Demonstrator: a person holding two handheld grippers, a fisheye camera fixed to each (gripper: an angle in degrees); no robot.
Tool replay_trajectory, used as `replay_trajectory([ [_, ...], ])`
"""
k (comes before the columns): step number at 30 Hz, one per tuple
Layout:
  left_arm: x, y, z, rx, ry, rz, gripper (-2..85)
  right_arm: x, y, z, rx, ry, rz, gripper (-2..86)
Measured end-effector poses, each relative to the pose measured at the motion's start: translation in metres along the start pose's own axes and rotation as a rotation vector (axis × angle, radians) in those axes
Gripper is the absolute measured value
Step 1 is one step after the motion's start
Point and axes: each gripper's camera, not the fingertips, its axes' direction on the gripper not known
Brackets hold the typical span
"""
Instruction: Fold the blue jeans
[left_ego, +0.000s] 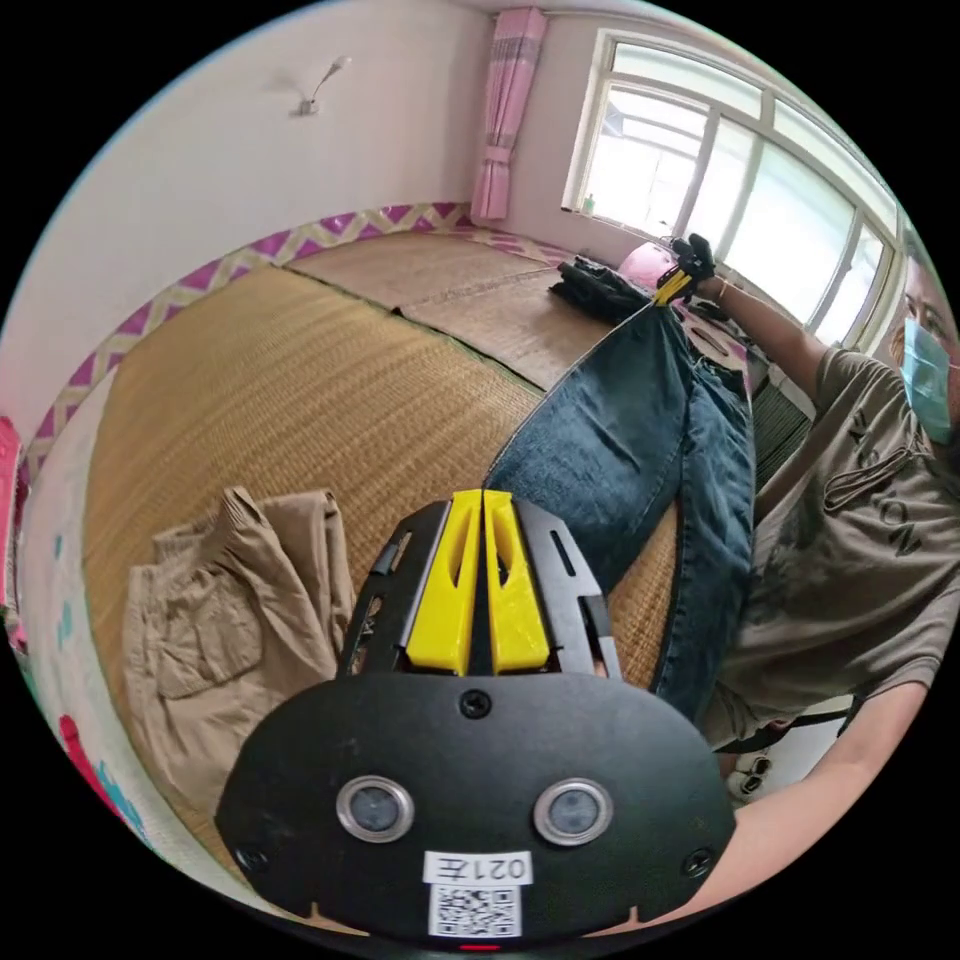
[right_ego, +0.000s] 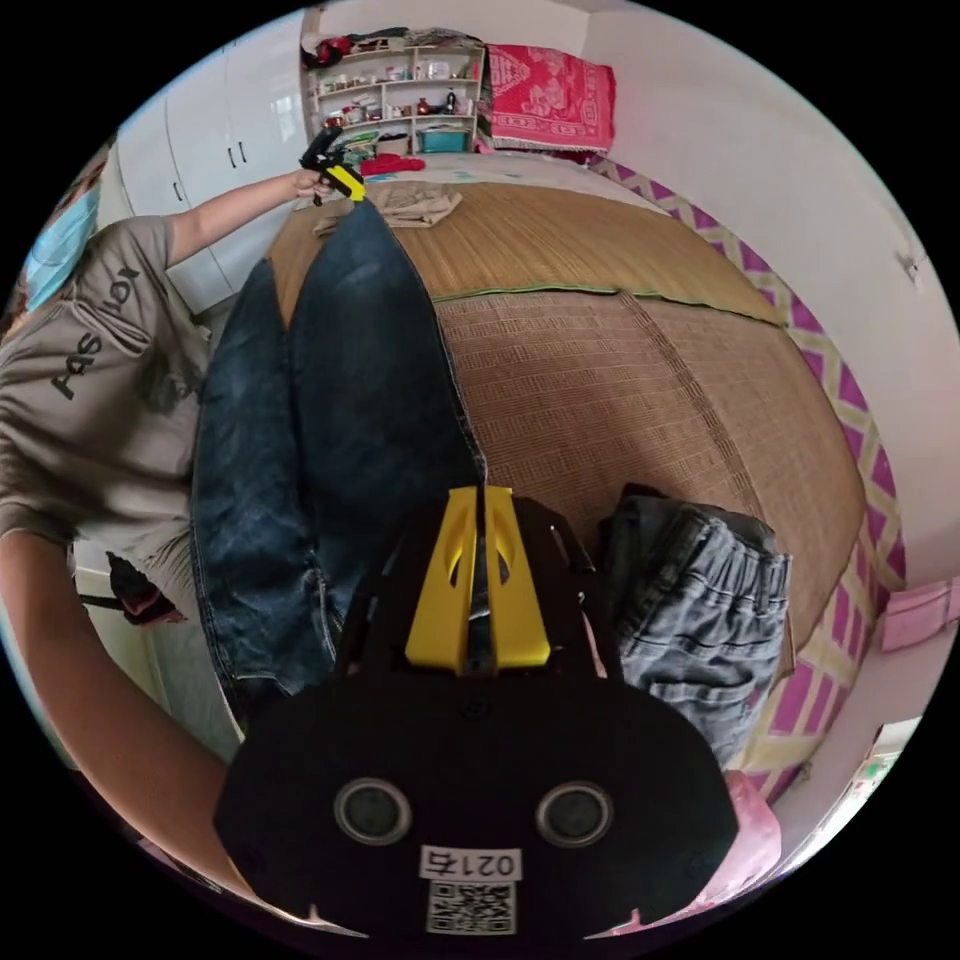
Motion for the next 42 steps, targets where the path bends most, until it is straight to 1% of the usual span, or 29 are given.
replay_trajectory([
  [3,-0.017,-0.033,-0.008,-0.012,-0.063,-0.007,-1.0,0.018,-0.006,-0.007,-0.043,0.059,0.041,-0.2],
  [6,-0.050,-0.041,0.023,-0.055,-0.029,-0.122,-0.9,0.042,-0.010,0.003,-0.029,0.122,0.144,0.0],
  [8,-0.060,-0.032,0.052,-0.081,-0.011,-0.188,-0.9,0.058,-0.015,0.033,-0.057,0.167,0.261,0.6],
  [10,-0.061,-0.007,0.085,-0.120,0.021,-0.266,-0.8,0.064,-0.017,0.065,-0.132,0.131,0.351,1.4],
  [11,-0.059,0.001,0.088,-0.116,0.023,-0.278,-0.8,0.061,-0.018,0.079,-0.186,0.120,0.379,2.2],
  [12,-0.052,0.018,0.086,-0.097,0.020,-0.291,-0.7,0.057,-0.017,0.081,-0.200,0.124,0.381,3.1],
  [13,-0.043,0.037,0.074,-0.065,-0.010,-0.310,-0.4,0.046,-0.014,0.074,-0.178,0.149,0.387,4.9],
  [14,-0.038,0.049,0.064,-0.037,-0.020,-0.324,-0.3,0.033,-0.006,0.054,-0.104,0.152,0.401,5.9],
  [16,-0.007,0.095,0.013,0.083,-0.015,-0.323,1.4,0.007,0.013,0.019,0.010,0.149,0.391,7.5],
  [18,0.035,0.124,-0.019,0.125,-0.030,-0.281,6.4,-0.026,0.037,-0.015,0.095,0.167,0.393,8.3],
  [20,0.084,0.149,-0.036,0.112,-0.003,-0.242,9.6,-0.074,0.071,-0.044,0.145,0.178,0.381,8.5],
  [22,0.156,0.180,-0.039,0.079,0.031,-0.193,10.8,-0.112,0.094,-0.053,0.148,0.186,0.377,8.6],
  [25,0.236,0.218,-0.030,0.039,-0.027,-0.189,11.2,-0.176,0.127,-0.049,0.151,0.153,0.371,8.7],
  [26,0.247,0.226,-0.028,0.032,-0.048,-0.202,11.2,-0.201,0.138,-0.046,0.171,0.141,0.379,8.6],
  [28,0.280,0.264,-0.025,0.035,-0.140,-0.301,11.1,-0.235,0.154,-0.044,0.218,0.131,0.402,8.4],
  [29,0.285,0.274,-0.026,0.050,-0.152,-0.338,11.1,-0.258,0.164,-0.045,0.264,0.128,0.419,8.2],
  [31,0.301,0.318,-0.036,0.141,-0.190,-0.477,10.3,-0.288,0.180,-0.048,0.343,0.123,0.448,7.7],
  [33,0.310,0.341,-0.044,0.220,-0.191,-0.550,9.8,-0.316,0.193,-0.051,0.413,0.117,0.466,7.2],
  [35,0.318,0.348,-0.046,0.245,-0.193,-0.555,10.0,-0.344,0.199,-0.051,0.434,0.137,0.458,7.0],
  [38,0.330,0.326,-0.037,0.159,-0.243,-0.448,10.9,-0.362,0.196,-0.054,0.451,0.121,0.440,7.0],
  [40,0.334,0.302,-0.023,0.066,-0.287,-0.334,12.0,-0.367,0.192,-0.058,0.475,0.102,0.428,6.9],
  [42,0.331,0.289,-0.015,0.035,-0.309,-0.296,13.5,-0.372,0.185,-0.063,0.492,0.084,0.406,6.8],
])
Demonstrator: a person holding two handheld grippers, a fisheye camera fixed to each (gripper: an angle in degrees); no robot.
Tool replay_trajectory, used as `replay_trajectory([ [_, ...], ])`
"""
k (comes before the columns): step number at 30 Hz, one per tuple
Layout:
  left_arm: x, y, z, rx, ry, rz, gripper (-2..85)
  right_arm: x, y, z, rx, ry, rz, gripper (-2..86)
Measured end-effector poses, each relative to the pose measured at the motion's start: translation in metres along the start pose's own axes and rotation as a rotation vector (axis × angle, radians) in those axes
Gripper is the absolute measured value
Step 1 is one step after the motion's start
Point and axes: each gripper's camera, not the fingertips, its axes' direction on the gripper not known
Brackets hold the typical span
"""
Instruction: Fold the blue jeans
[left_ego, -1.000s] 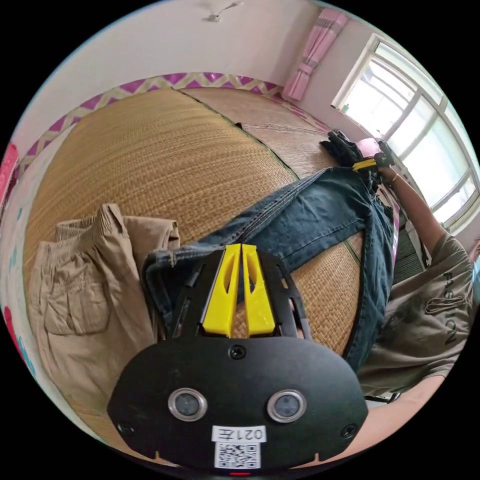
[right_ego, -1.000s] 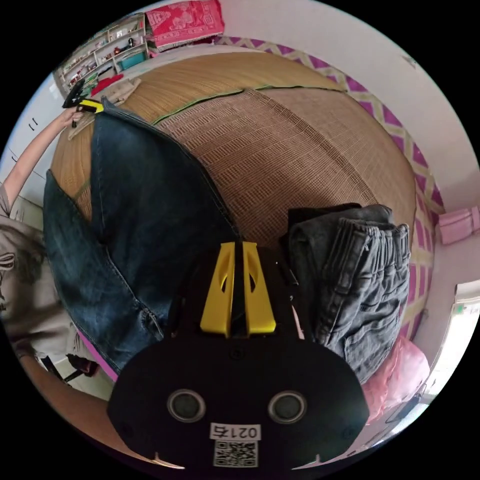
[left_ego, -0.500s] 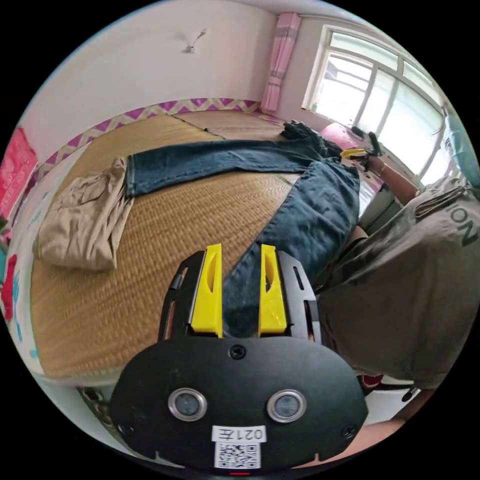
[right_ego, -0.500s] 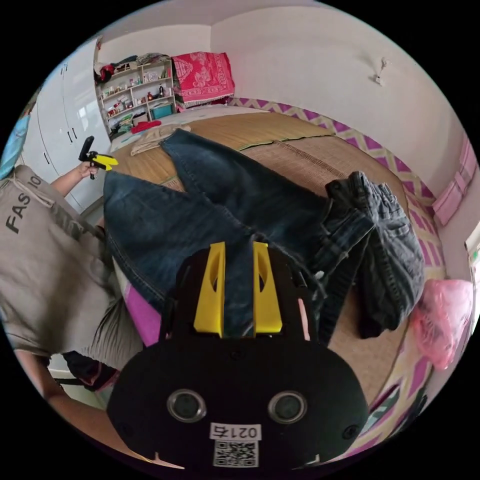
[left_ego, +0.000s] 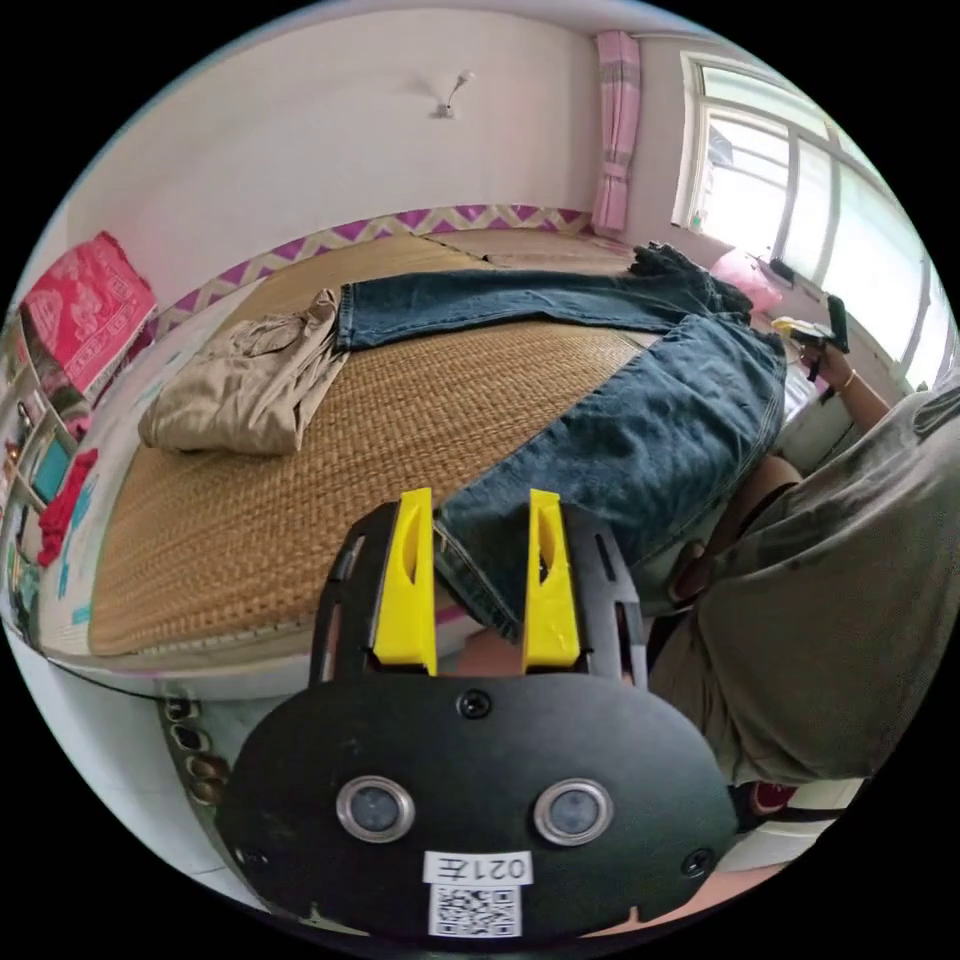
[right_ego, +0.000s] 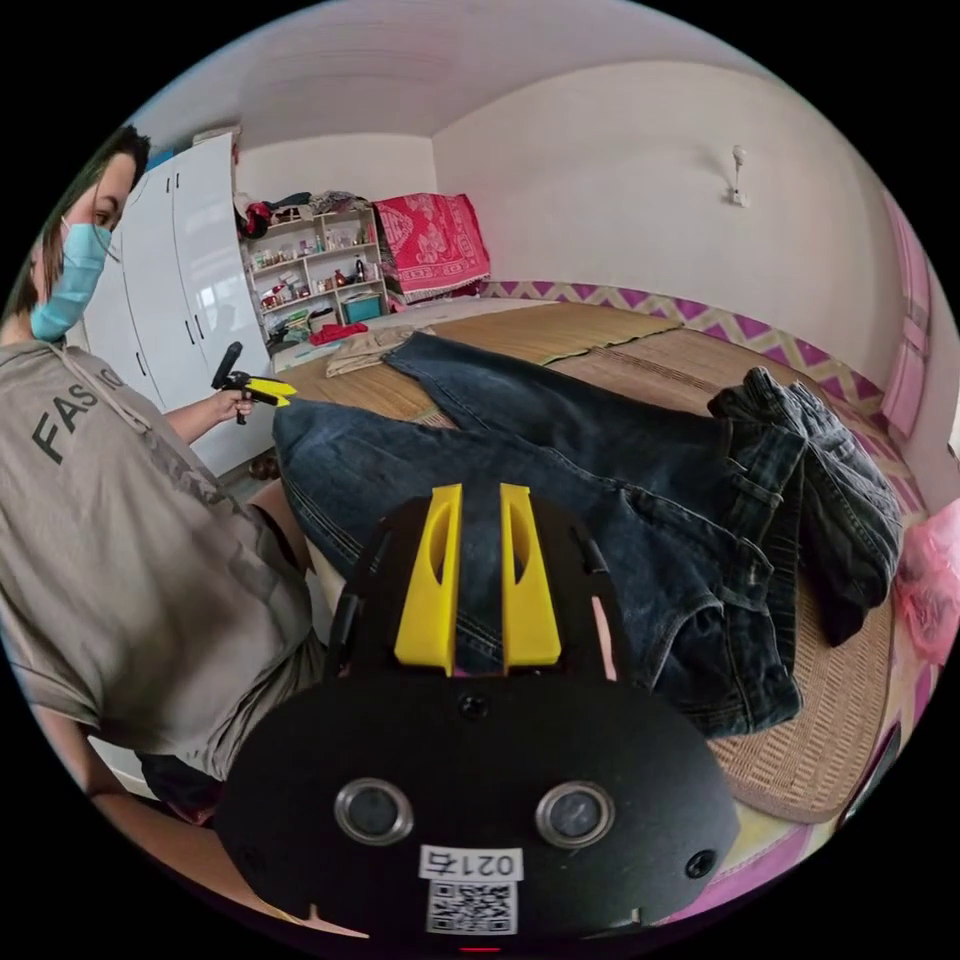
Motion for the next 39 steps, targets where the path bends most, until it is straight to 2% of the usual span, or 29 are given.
replay_trajectory([
  [2,0.000,-0.009,0.013,-0.047,0.006,0.027,12.5,-0.013,-0.005,-0.001,0.011,-0.023,-0.020,6.7],
  [3,-0.001,-0.011,0.021,-0.064,0.061,0.052,10.3,-0.016,-0.006,-0.001,0.011,-0.027,-0.025,6.7],
  [4,0.000,-0.013,0.023,-0.063,0.140,0.078,4.2,-0.023,-0.006,0.000,0.009,-0.038,-0.031,6.6],
  [5,0.000,-0.013,0.024,-0.074,0.125,0.076,1.1,-0.030,-0.005,0.000,0.003,-0.048,-0.033,6.6],
  [7,-0.001,-0.018,0.018,-0.084,0.169,0.079,-0.2,-0.039,-0.001,-0.001,0.001,-0.063,-0.029,6.5],
  [11,-0.015,-0.039,-0.033,0.062,0.284,0.046,-0.8,-0.060,0.011,-0.017,0.025,-0.074,-0.001,6.2],
  [15,-0.027,-0.095,-0.073,0.157,0.236,0.077,-0.8,-0.076,0.013,-0.039,0.072,-0.058,0.012,5.9],
  [17,-0.041,-0.119,-0.057,0.096,0.226,0.062,-0.8,-0.083,0.011,-0.048,0.100,-0.053,0.014,5.8],
  [19,-0.070,-0.135,0.016,-0.116,0.277,-0.003,-0.8,-0.087,0.010,-0.049,0.104,-0.046,0.015,5.8],
  [23,-0.091,-0.113,0.142,-0.347,0.339,-0.086,-0.5,-0.096,0.016,-0.038,0.076,-0.051,0.038,5.8],
  [26,-0.118,-0.091,0.138,-0.130,0.432,-0.221,-0.6,-0.103,0.024,-0.035,0.052,-0.052,0.057,6.0],
  [28,-0.135,-0.059,0.110,-0.006,0.298,-0.347,-0.5,-0.107,0.031,-0.039,0.049,-0.039,0.070,6.2],
  [31,-0.134,-0.013,0.076,0.056,0.196,-0.399,1.0,-0.109,0.047,-0.052,0.060,-0.003,0.102,7.0],
  [34,-0.096,0.021,0.054,0.111,0.328,-0.366,7.0,-0.107,0.069,-0.067,0.106,0.037,0.170,8.3],
  [36,-0.061,0.039,0.045,0.119,0.347,-0.361,10.0,-0.105,0.083,-0.075,0.148,0.059,0.219,9.0],
  [39,-0.016,0.078,0.034,0.136,0.236,-0.476,12.4,-0.106,0.104,-0.084,0.215,0.078,0.282,9.7],
])
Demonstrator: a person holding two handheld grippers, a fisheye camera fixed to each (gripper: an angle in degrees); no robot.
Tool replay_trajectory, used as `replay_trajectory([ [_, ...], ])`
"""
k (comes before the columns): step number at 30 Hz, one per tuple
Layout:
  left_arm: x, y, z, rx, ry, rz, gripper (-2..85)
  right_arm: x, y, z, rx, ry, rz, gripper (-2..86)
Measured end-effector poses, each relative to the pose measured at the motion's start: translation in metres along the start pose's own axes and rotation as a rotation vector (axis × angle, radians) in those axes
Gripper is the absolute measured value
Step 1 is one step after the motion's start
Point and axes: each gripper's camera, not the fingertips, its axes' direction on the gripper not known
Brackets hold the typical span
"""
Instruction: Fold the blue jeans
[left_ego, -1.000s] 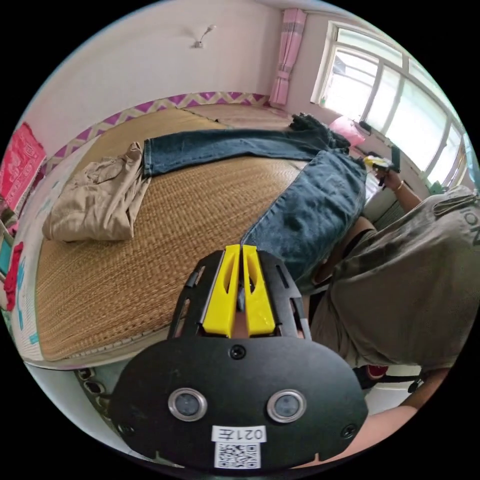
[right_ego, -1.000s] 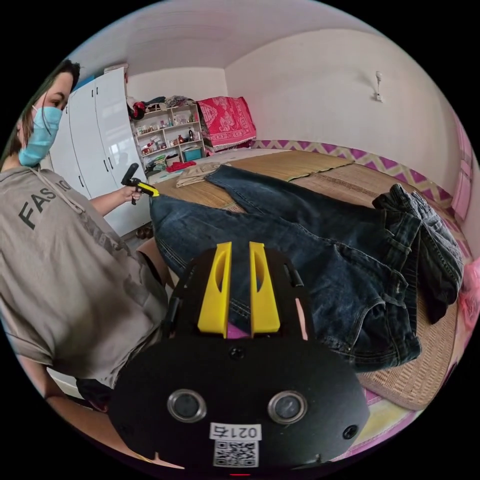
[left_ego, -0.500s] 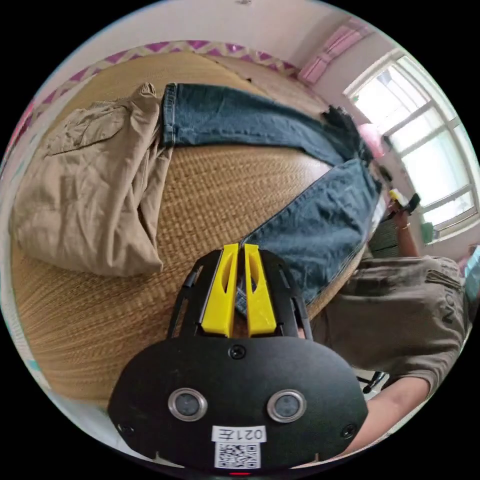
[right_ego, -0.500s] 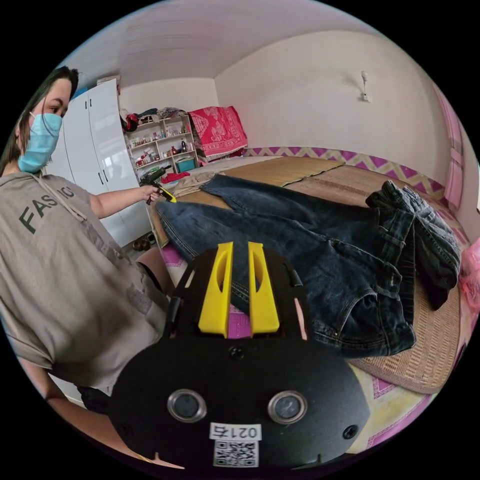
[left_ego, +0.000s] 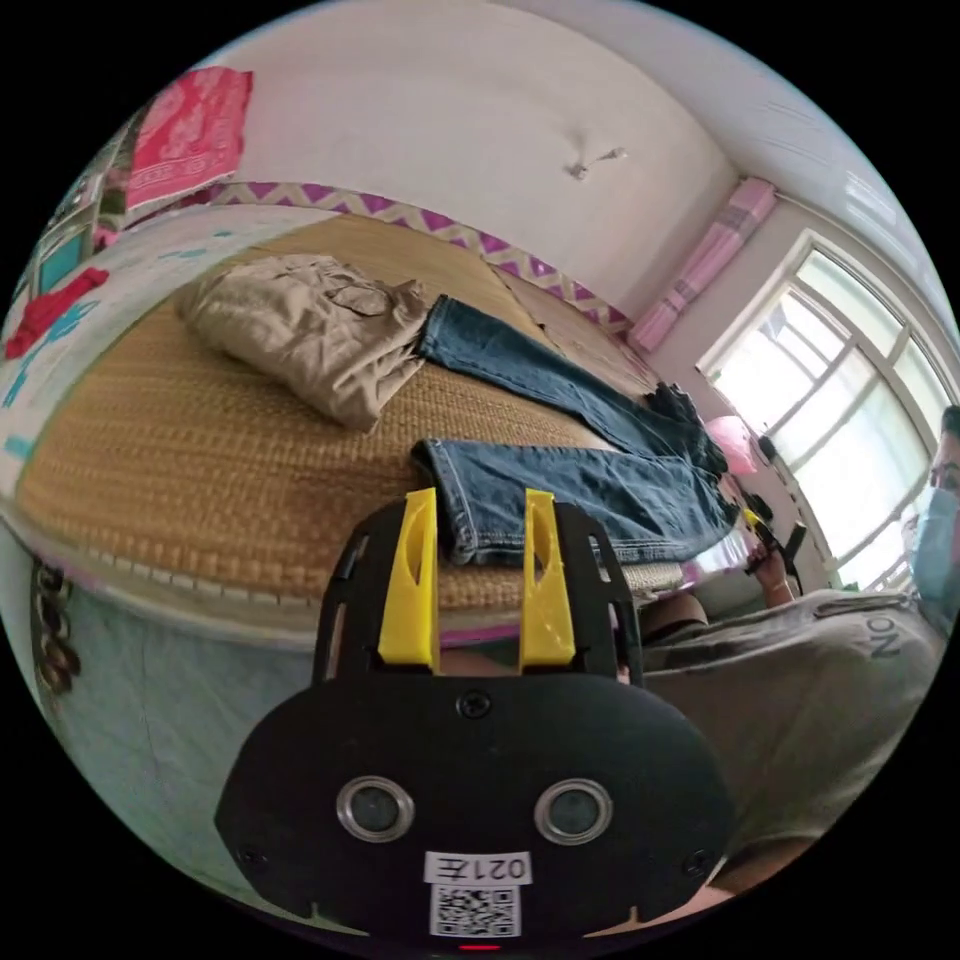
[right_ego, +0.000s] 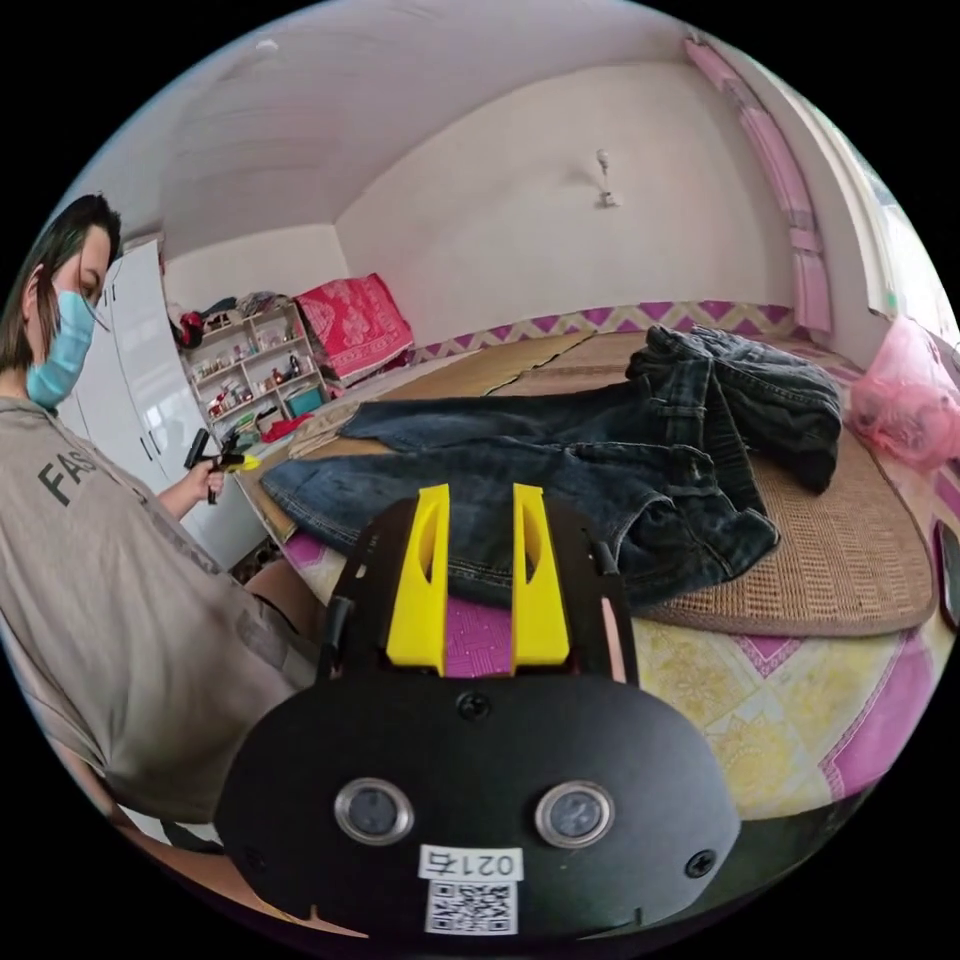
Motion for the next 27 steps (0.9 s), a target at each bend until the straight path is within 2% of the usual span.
replay_trajectory([
  [5,-0.009,0.046,0.027,-0.012,0.035,-0.113,11.5,0.006,0.024,-0.002,0.061,-0.037,0.063,9.8],
  [7,-0.017,0.053,0.054,-0.065,0.081,-0.128,5.6,0.010,0.029,0.001,0.072,-0.064,0.084,9.6],
  [9,-0.012,0.056,0.059,-0.111,0.110,-0.117,4.6,0.011,0.033,0.001,0.079,-0.084,0.095,9.4],
  [12,0.009,0.058,0.022,-0.043,0.162,-0.077,2.8,0.007,0.040,-0.002,0.084,-0.082,0.085,9.0],
  [14,0.013,0.066,0.002,-0.020,0.153,-0.066,1.9,0.003,0.049,-0.004,0.064,-0.052,0.070,8.9],
  [17,-0.013,0.095,0.030,-0.170,0.039,-0.121,0.6,0.005,0.066,0.000,0.019,0.003,0.083,9.8],
  [19,-0.049,0.129,0.033,-0.041,0.179,-0.208,0.1,0.013,0.077,0.002,0.005,0.041,0.131,10.6],
  [20,-0.057,0.137,0.030,-0.014,0.197,-0.244,-0.1,0.020,0.083,0.001,0.015,0.061,0.179,10.9],
  [22,-0.076,0.176,-0.001,0.184,0.198,-0.323,0.8,0.033,0.093,-0.006,0.039,0.098,0.276,10.6],
  [24,-0.078,0.204,-0.017,0.266,0.215,-0.332,3.0,0.047,0.105,-0.016,0.053,0.135,0.396,9.3],
  [27,-0.052,0.228,-0.015,0.250,0.252,-0.276,7.5,0.066,0.126,-0.031,0.075,0.154,0.558,9.5],
])
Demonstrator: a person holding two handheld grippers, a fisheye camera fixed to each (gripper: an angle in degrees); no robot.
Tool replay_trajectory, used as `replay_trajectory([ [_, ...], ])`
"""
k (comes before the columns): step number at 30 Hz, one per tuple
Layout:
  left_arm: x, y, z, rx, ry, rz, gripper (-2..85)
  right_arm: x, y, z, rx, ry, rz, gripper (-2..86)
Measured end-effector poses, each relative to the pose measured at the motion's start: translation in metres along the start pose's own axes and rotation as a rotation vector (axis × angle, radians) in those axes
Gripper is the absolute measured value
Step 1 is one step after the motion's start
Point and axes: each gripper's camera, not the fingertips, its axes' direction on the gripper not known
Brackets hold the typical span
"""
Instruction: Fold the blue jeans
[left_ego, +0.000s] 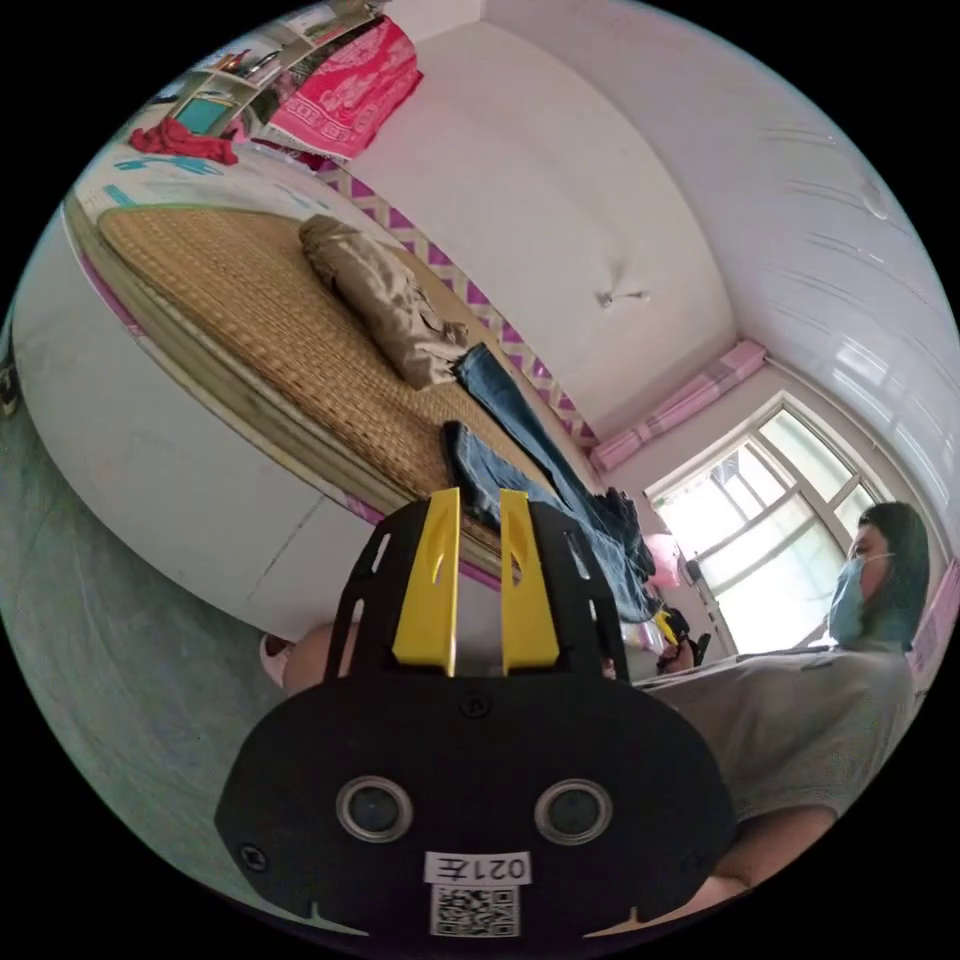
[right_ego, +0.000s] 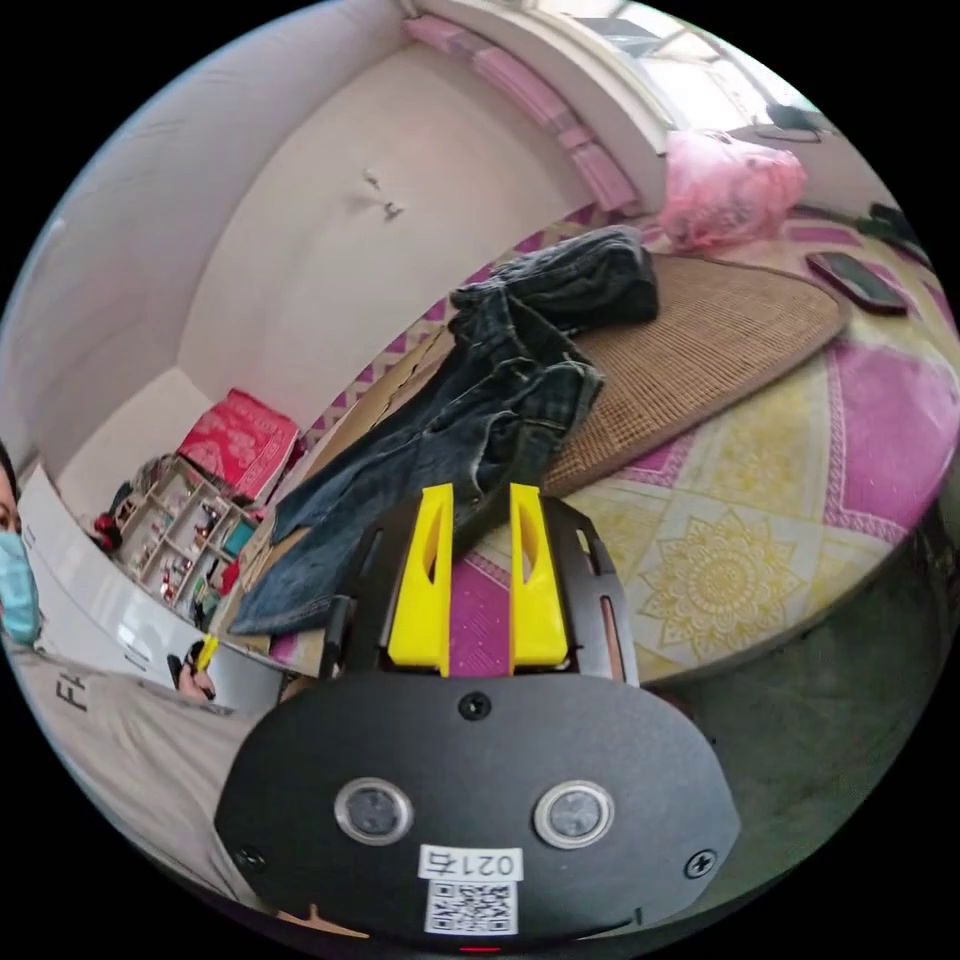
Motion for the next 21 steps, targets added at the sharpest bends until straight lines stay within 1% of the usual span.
replay_trajectory([
  [3,0.027,0.030,0.017,0.001,0.011,0.004,8.7,0.022,0.008,-0.005,0.027,0.031,0.104,10.7],
  [8,0.037,0.058,0.035,0.066,0.022,-0.110,8.6,0.043,0.009,0.008,0.084,0.034,0.204,9.8],
  [12,0.036,0.063,0.045,0.068,-0.050,-0.170,9.2,0.048,0.005,0.028,0.083,0.088,0.202,7.8],
  [13,0.034,0.064,0.045,0.075,-0.059,-0.193,9.3,0.049,0.004,0.035,0.058,0.096,0.196,7.5],
  [18,0.023,0.067,0.050,0.079,-0.046,-0.259,9.6,0.045,0.006,0.050,0.024,0.160,0.157,7.0],
  [21,0.017,0.063,0.055,0.085,-0.017,-0.268,9.2,0.045,0.003,0.069,-0.047,0.180,0.135,6.4],
])
